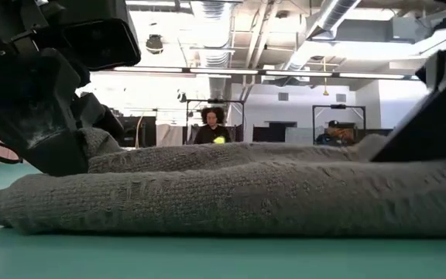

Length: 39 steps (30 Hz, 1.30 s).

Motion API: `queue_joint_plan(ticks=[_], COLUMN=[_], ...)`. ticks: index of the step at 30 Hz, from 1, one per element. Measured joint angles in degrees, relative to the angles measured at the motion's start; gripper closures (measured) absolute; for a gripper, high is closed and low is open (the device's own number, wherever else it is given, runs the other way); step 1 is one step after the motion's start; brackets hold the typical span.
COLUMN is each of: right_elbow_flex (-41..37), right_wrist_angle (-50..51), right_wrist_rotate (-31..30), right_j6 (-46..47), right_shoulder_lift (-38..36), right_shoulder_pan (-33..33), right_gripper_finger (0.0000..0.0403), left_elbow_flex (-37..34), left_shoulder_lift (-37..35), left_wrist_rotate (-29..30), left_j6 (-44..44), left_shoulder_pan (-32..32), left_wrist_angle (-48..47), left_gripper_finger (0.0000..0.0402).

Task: Roll towel
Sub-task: Roll the gray towel

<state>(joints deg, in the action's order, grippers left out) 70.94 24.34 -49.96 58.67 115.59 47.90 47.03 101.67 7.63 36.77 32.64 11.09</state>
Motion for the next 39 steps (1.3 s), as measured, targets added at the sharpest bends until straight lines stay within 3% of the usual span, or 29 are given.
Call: queue_joint_plan(ticks=[6, 16, 21, 23, 25, 30, 33, 36, 39], right_elbow_flex=[-2.28, -4.38, -4.88, -4.88, -4.88, -4.88, -4.90, -4.90, -4.90], right_wrist_angle=[0.06, -2.99, -4.07, -4.07, -4.03, -4.01, -4.20, -4.21, -4.16], right_wrist_rotate=[3.36, 4.64, 4.65, 4.68, 4.78, 5.06, 5.08, 5.08, 5.14], right_j6=[2.72, 2.83, 2.78, 2.52, 2.52, 2.11, 1.41, 1.24, 1.25], right_shoulder_lift=[-0.02, -0.04, -0.09, -0.09, -0.09, -0.09, -0.09, -0.09, -0.09], right_shoulder_pan=[-0.11, -0.13, -0.15, -0.35, -0.44, -0.74, -0.74, -0.76, -0.79], right_gripper_finger=[0.0381, 0.0381, 0.0381, 0.0381, 0.0382, 0.0382, 0.0382, 0.0382, 0.0382], left_elbow_flex=[2.04, 5.13, 9.76, 12.83, 15.20, 17.21, 16.23, 15.57, 15.59], left_shoulder_lift=[-2.19, -4.28, -4.87, -5.30, -5.83, -5.29, -4.40, -2.58, 0.22], left_wrist_rotate=[1.04, -0.36, -3.82, -0.77, 5.85, 21.68, 29.36, 33.31, 30.86], left_j6=[-4.61, -7.77, -4.75, -4.97, -7.87, -22.30, -26.42, -29.85, -31.38], left_shoulder_pan=[0.79, 3.21, 3.97, 5.38, 7.60, 12.92, 14.33, 14.19, 12.81], left_wrist_angle=[-0.22, -7.28, -20.02, -27.62, -30.10, -19.45, -14.58, -11.37, -9.16], left_gripper_finger=[0.0363, 0.0246, 0.0202, 0.0203, 0.0208, 0.0228, 0.0250, 0.0294, 0.0356])
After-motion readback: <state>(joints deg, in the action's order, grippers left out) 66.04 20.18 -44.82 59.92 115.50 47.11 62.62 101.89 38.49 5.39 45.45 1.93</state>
